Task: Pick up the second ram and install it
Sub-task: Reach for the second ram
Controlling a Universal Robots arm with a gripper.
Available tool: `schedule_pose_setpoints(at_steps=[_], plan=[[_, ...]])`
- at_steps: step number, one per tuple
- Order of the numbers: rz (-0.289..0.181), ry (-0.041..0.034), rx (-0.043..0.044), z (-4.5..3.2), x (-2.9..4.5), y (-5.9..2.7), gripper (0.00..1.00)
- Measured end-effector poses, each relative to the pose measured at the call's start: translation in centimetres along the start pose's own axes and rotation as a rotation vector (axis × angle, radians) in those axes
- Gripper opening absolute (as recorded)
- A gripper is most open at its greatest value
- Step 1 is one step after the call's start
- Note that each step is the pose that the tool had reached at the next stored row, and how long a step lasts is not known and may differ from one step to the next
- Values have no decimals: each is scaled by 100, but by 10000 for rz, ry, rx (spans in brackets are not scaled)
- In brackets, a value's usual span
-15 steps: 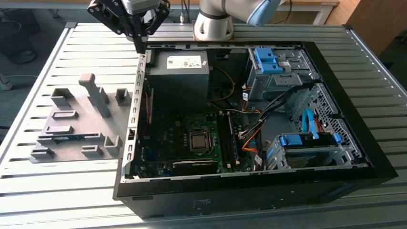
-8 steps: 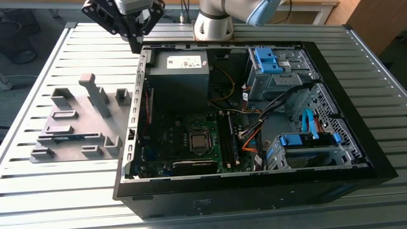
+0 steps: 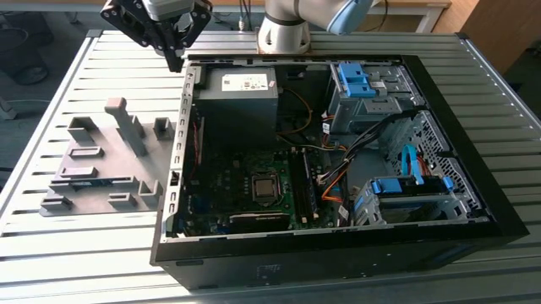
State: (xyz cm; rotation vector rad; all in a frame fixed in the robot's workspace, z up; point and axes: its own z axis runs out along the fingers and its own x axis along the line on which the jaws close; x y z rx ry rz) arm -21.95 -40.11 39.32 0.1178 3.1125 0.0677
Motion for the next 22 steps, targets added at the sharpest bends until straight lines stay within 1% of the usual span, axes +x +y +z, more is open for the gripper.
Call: schedule_pose_setpoints(at_steps=[8,17,22], plan=[[1,0,0,-4,51,-69,11],[2,0,0,-5,66,-74,11],[2,0,0,-6,107,-77,11]])
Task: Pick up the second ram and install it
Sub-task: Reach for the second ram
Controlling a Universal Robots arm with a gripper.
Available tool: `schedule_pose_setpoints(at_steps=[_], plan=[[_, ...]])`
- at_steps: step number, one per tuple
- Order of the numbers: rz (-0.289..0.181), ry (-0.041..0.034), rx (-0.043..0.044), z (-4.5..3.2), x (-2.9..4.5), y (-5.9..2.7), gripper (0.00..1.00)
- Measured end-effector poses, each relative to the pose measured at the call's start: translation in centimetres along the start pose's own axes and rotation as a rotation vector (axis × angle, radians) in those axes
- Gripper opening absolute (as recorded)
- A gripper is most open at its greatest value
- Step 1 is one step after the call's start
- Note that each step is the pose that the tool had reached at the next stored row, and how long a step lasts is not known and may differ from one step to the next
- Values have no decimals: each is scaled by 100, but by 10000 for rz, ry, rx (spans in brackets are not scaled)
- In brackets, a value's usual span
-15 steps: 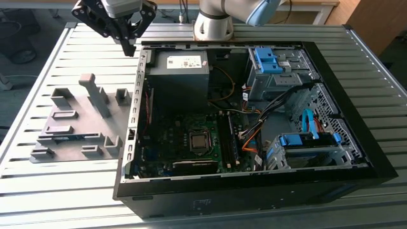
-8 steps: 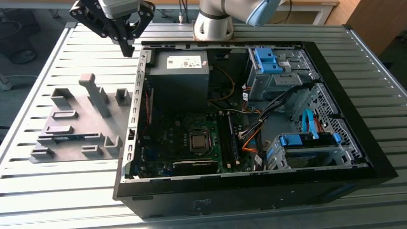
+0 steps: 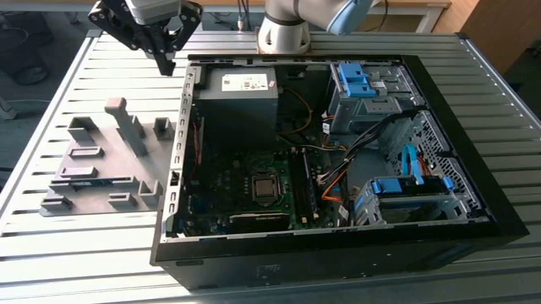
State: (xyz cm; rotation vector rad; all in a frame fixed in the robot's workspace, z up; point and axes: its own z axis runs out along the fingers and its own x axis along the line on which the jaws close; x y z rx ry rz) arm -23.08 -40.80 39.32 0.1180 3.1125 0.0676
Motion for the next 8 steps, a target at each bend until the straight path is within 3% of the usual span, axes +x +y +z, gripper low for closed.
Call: schedule_pose_setpoints(at_steps=[8], plan=[[0,0,0,-3,89,-11,11]])
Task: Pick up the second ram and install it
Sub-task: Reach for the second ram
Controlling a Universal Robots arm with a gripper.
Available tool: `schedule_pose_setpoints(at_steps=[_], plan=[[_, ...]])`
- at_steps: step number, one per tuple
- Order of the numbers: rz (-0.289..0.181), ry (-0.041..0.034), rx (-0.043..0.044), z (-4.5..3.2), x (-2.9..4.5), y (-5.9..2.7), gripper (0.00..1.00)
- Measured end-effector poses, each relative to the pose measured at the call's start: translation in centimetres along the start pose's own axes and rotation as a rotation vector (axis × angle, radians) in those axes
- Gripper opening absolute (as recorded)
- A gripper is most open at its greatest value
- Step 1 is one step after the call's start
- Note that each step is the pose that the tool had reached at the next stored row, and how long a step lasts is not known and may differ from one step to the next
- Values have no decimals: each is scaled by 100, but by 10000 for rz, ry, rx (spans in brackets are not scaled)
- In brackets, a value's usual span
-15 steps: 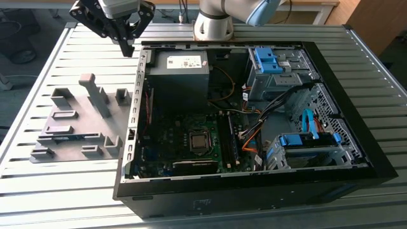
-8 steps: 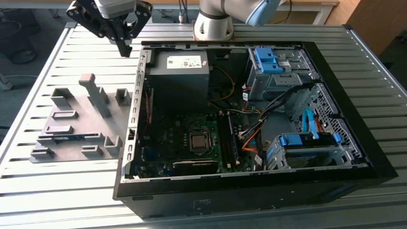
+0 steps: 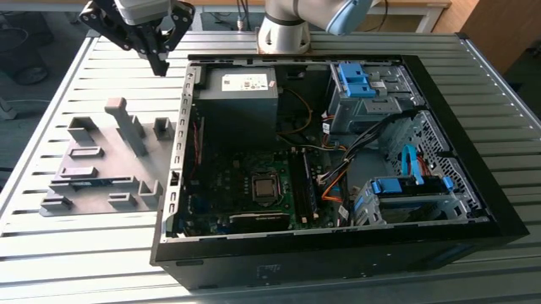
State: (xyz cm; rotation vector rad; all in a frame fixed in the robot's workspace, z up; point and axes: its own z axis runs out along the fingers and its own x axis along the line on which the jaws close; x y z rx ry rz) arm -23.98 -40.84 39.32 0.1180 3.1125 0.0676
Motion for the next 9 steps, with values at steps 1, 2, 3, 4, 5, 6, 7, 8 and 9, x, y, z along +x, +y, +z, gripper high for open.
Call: schedule_pose_setpoints(at_steps=[1,2,3,4,5,6,7,8,9], plan=[[0,0,-1,0,10,-2,11],[-1,0,-1,0,20,-4,11],[0,1,0,-1,29,-5,11],[0,0,0,-1,36,-6,11],[0,0,0,-1,44,-6,11],[0,0,0,-1,53,-7,11],[0,-1,-1,-1,61,-8,11],[0,0,-1,-2,69,-8,11],[-1,0,0,-2,76,-9,11]])
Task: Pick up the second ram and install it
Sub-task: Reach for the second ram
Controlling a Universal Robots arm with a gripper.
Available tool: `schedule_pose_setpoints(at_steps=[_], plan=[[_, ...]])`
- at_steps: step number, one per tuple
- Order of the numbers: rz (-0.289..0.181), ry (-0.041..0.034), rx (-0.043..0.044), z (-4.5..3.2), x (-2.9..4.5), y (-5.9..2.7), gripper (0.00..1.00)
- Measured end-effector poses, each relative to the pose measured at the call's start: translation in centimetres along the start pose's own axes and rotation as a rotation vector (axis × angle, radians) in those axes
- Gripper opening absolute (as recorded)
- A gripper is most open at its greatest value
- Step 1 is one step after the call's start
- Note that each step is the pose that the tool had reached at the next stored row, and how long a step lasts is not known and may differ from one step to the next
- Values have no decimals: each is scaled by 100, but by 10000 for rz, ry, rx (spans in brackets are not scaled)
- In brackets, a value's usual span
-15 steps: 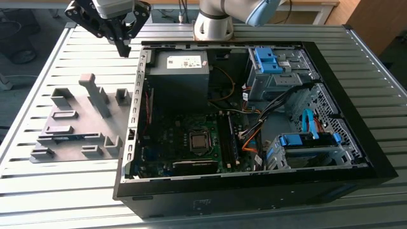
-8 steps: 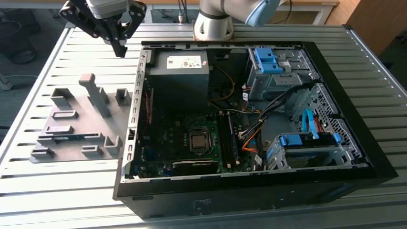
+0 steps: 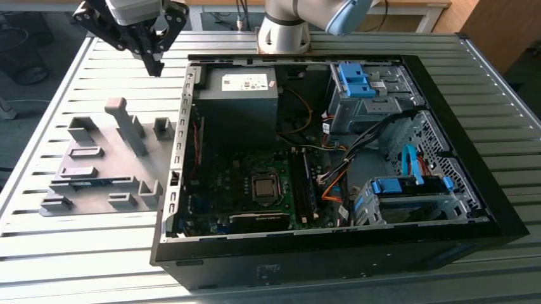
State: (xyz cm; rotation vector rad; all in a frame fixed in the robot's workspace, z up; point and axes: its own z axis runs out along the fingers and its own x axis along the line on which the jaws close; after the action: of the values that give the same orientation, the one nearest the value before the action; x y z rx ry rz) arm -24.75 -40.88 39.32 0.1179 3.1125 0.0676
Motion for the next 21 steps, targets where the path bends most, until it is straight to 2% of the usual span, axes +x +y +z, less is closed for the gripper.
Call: schedule_pose_setpoints(at_steps=[10,21], plan=[[1,0,1,-1,23,-2,11],[1,0,0,-3,104,-8,11]])
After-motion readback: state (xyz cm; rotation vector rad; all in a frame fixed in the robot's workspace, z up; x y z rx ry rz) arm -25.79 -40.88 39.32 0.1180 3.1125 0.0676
